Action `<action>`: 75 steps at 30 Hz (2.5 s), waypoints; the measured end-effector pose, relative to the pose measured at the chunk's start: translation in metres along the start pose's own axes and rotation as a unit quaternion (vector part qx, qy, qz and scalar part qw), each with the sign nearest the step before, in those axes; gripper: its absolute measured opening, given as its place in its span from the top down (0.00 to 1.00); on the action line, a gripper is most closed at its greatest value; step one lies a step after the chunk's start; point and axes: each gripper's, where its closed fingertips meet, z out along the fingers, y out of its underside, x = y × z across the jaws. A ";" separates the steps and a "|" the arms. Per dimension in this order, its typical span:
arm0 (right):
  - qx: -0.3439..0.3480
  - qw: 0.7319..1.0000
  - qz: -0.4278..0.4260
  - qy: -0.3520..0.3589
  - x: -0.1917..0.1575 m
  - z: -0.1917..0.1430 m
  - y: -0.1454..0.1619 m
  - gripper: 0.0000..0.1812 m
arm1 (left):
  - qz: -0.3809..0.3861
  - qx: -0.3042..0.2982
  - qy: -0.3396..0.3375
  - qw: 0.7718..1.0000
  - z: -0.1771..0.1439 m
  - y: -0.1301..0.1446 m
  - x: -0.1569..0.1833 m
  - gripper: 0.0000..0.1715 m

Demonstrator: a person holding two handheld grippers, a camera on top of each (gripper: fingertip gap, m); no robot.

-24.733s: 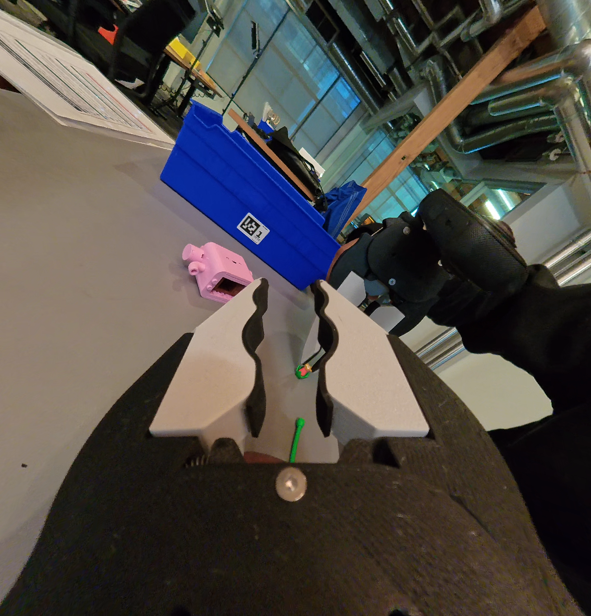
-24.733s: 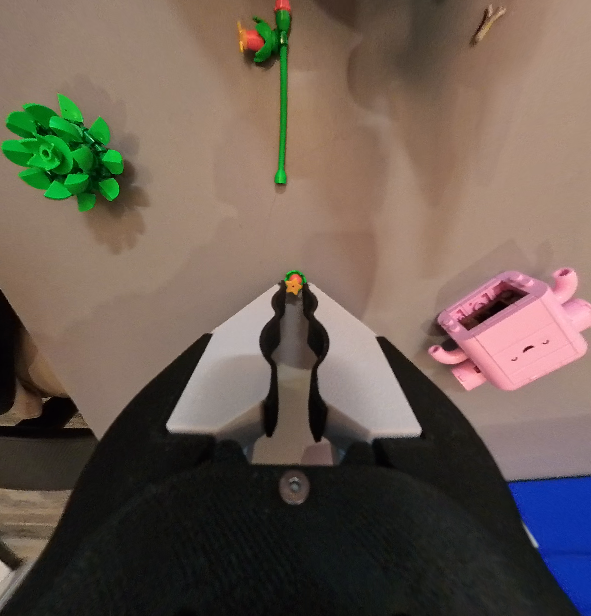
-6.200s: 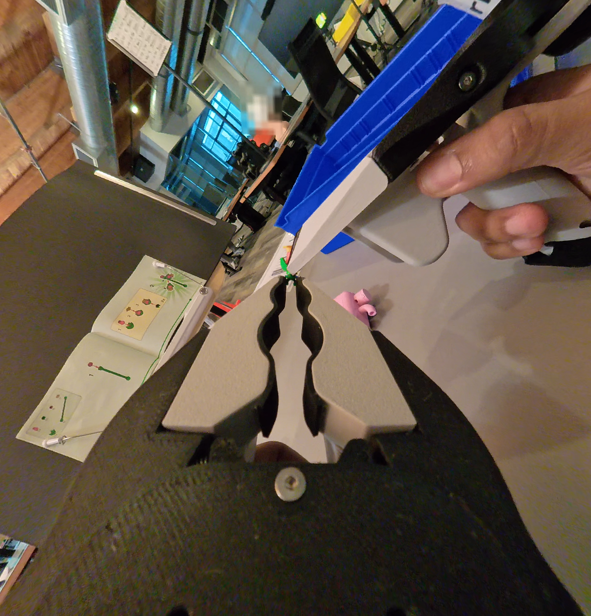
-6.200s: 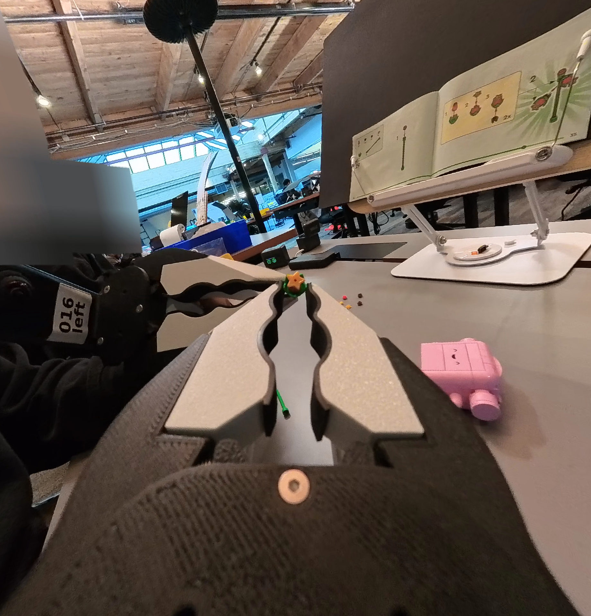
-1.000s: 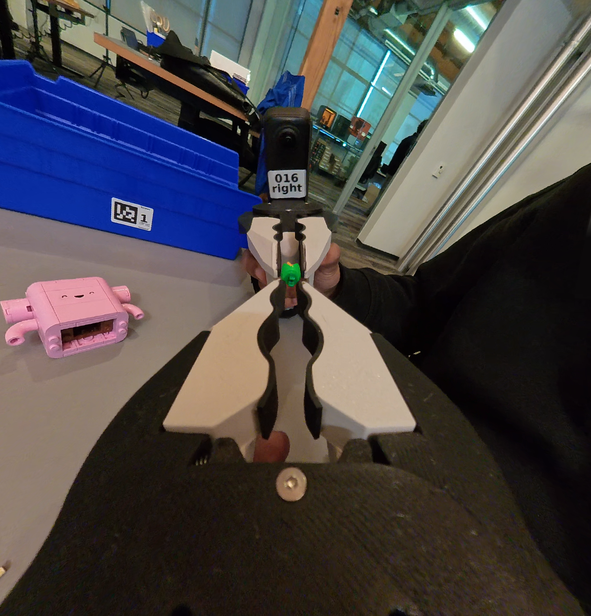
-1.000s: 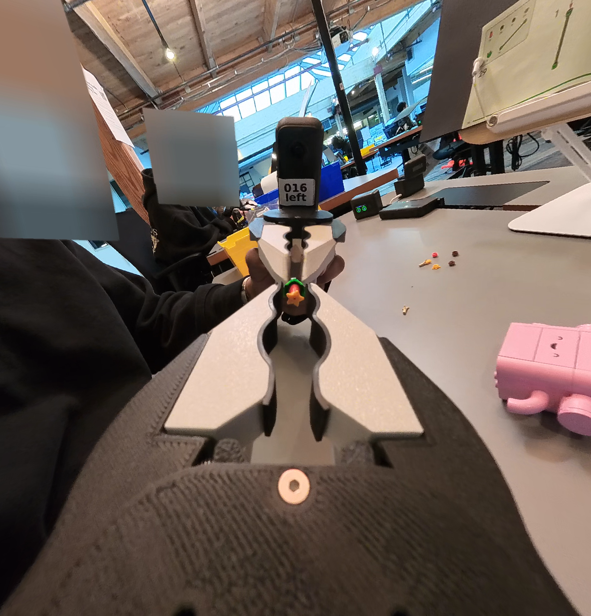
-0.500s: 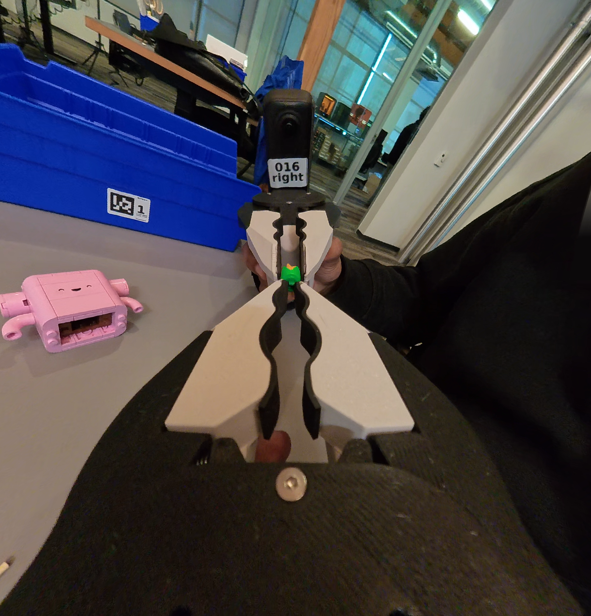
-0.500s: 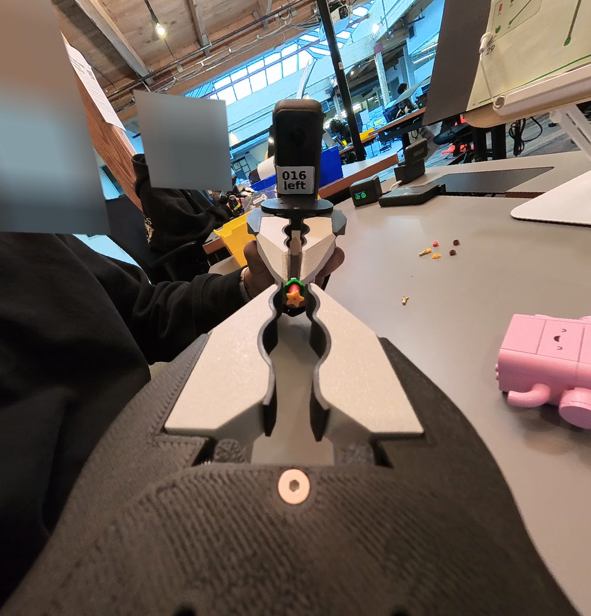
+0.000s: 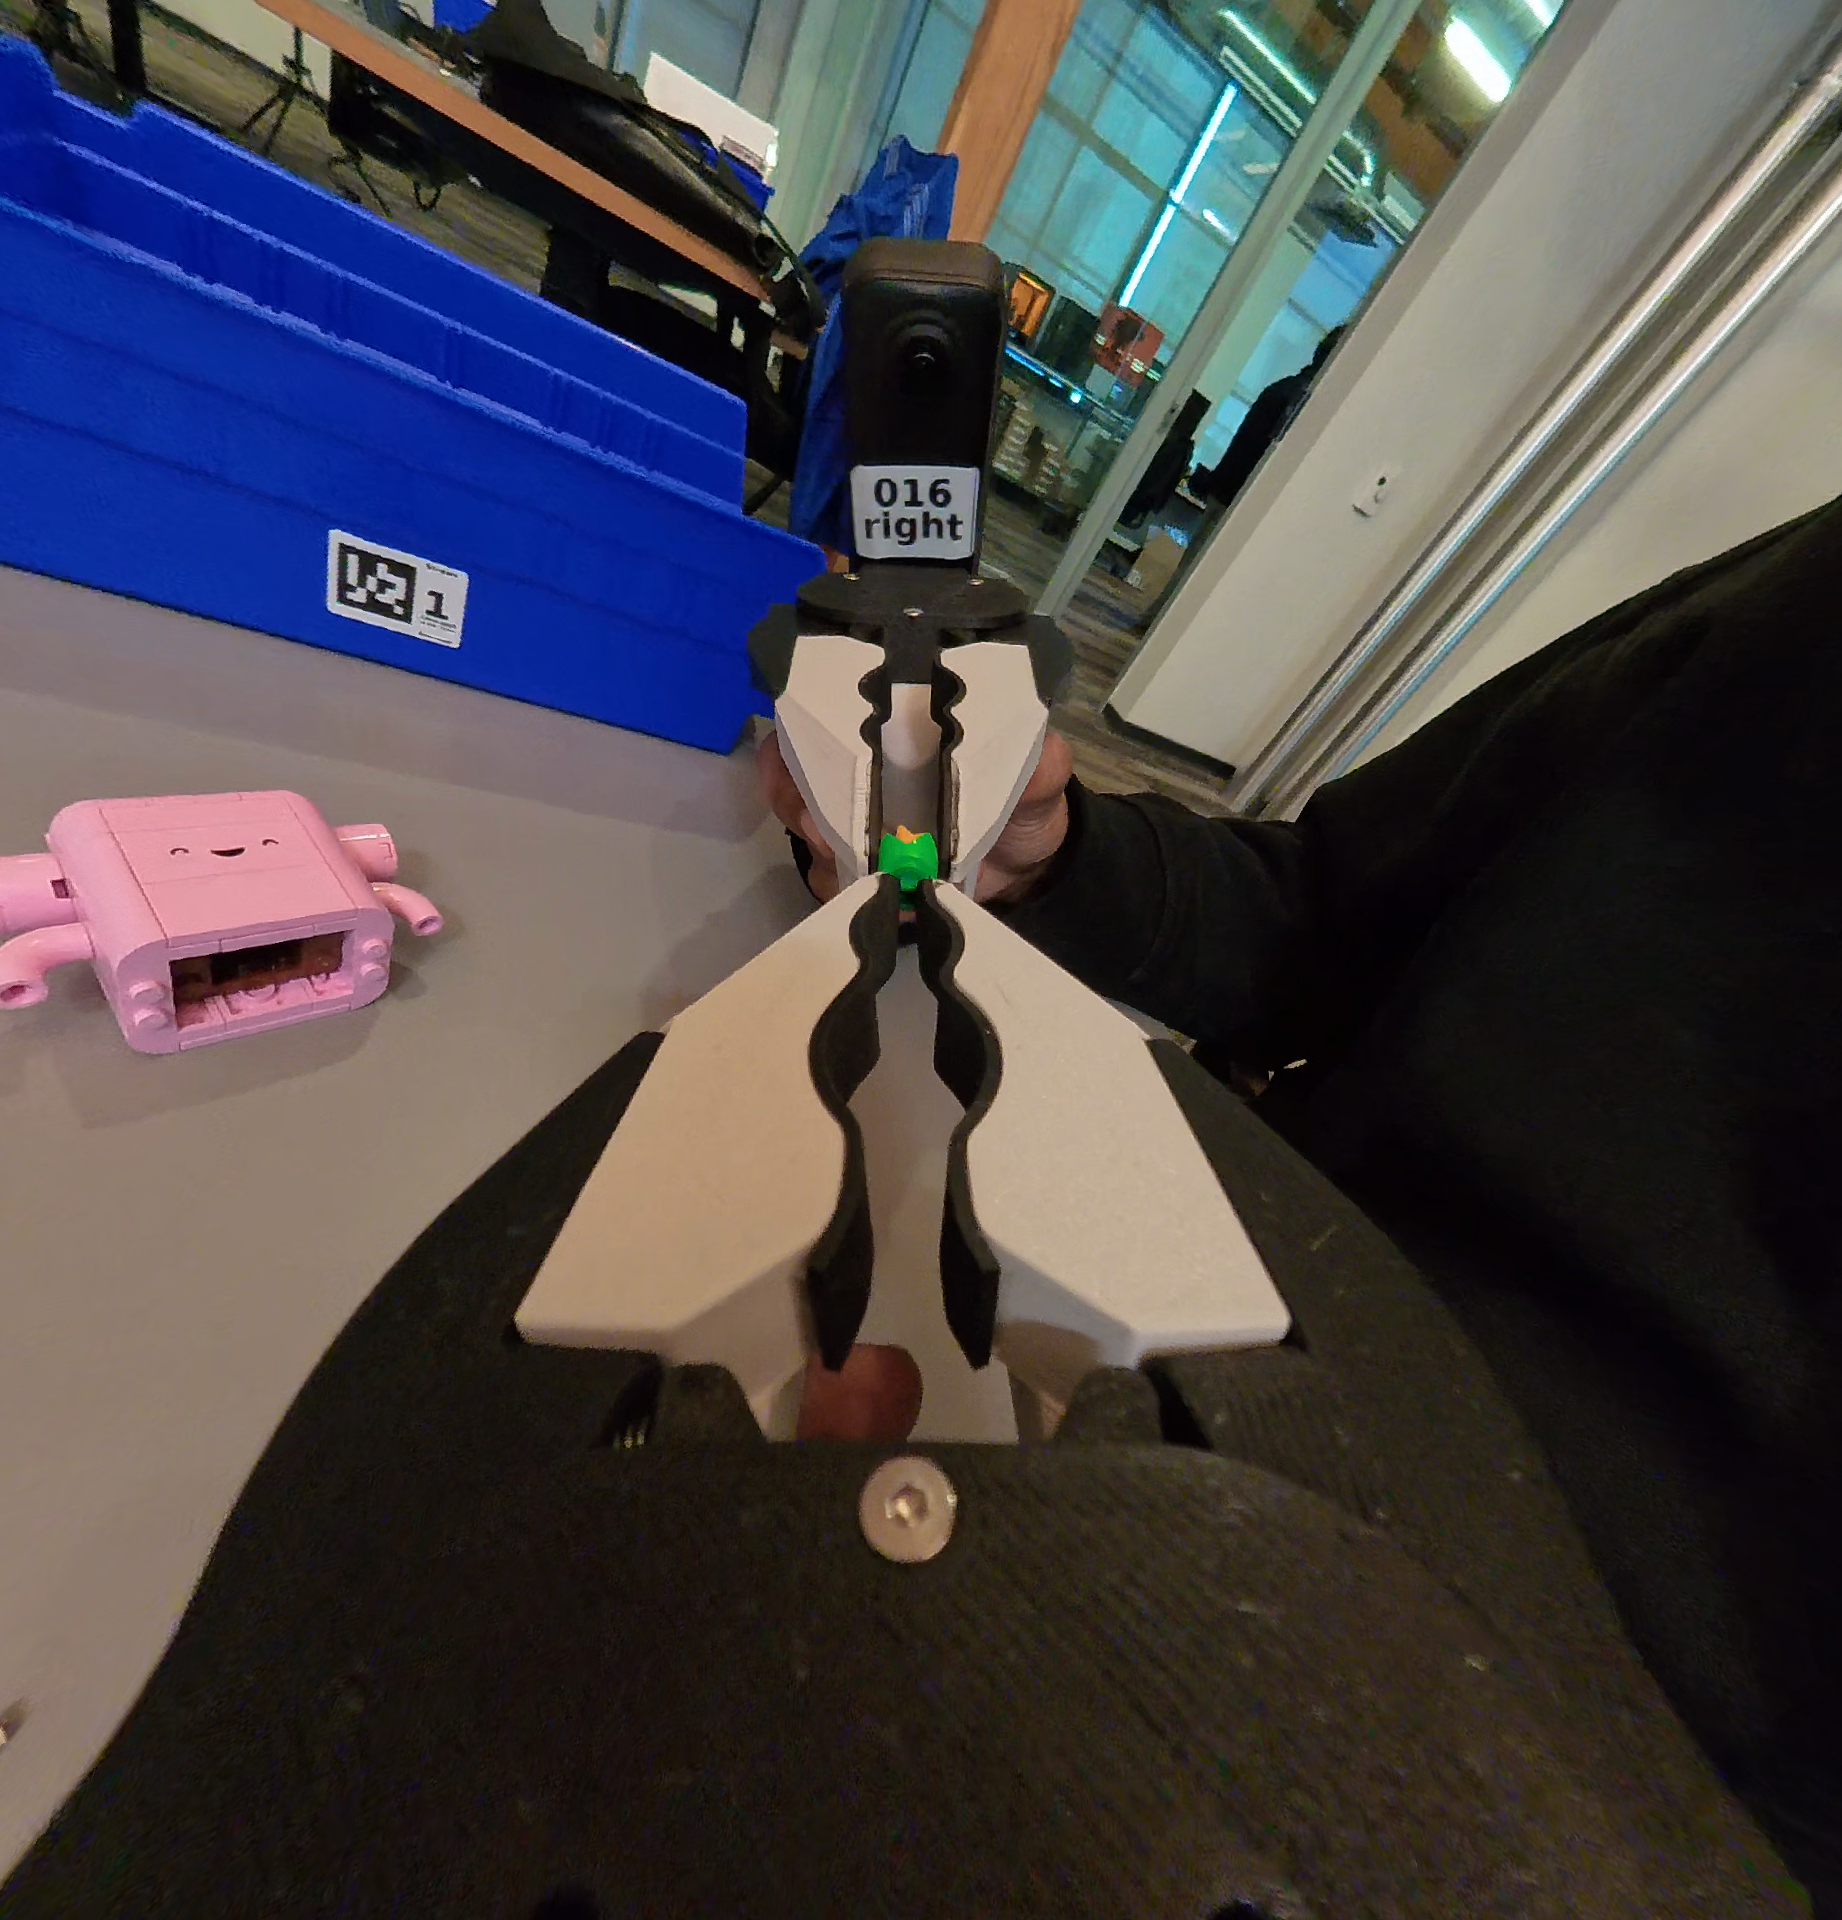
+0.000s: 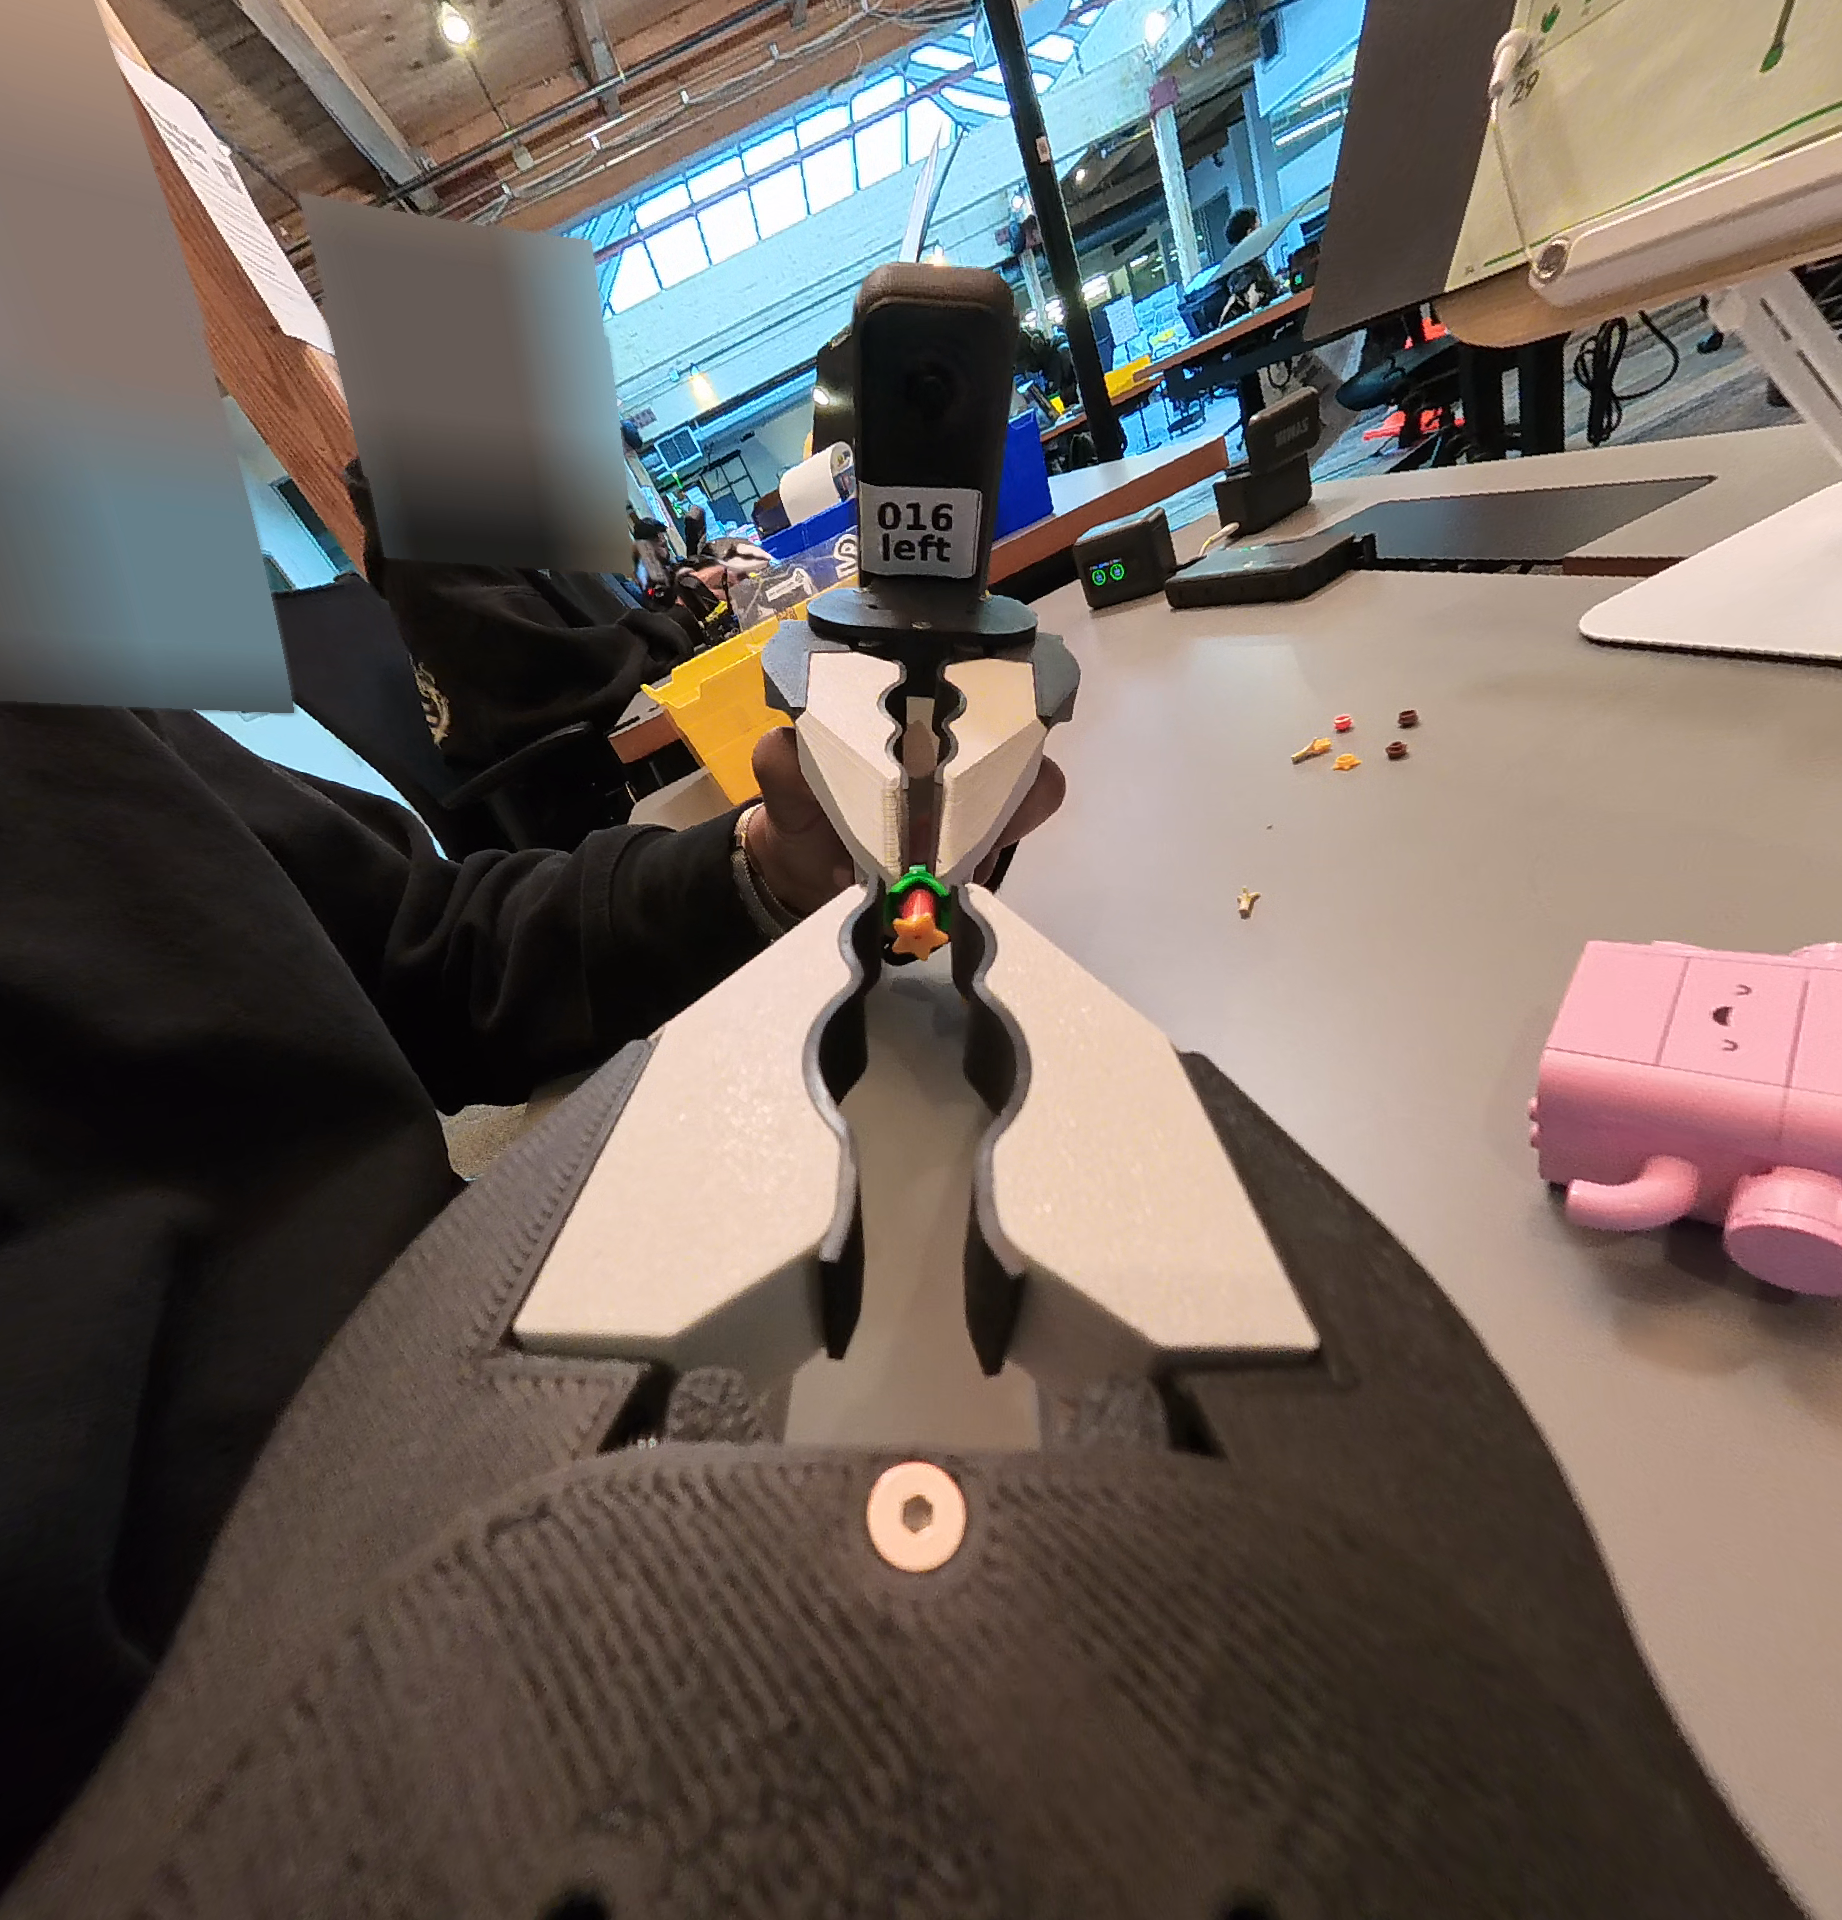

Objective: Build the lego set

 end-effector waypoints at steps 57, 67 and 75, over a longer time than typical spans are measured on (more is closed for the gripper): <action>0.019 0.998 -0.046 0.043 0.008 0.006 -0.004 0.81 | -0.017 0.030 -0.002 0.999 -0.007 -0.005 -0.009 1.00; 0.006 0.996 -0.065 0.052 0.005 0.005 -0.003 0.94 | -0.014 0.026 0.008 1.000 -0.004 -0.004 -0.004 1.00; -0.021 0.996 -0.059 0.057 0.007 0.005 0.002 0.95 | -0.017 0.012 0.002 1.000 -0.002 0.000 -0.005 1.00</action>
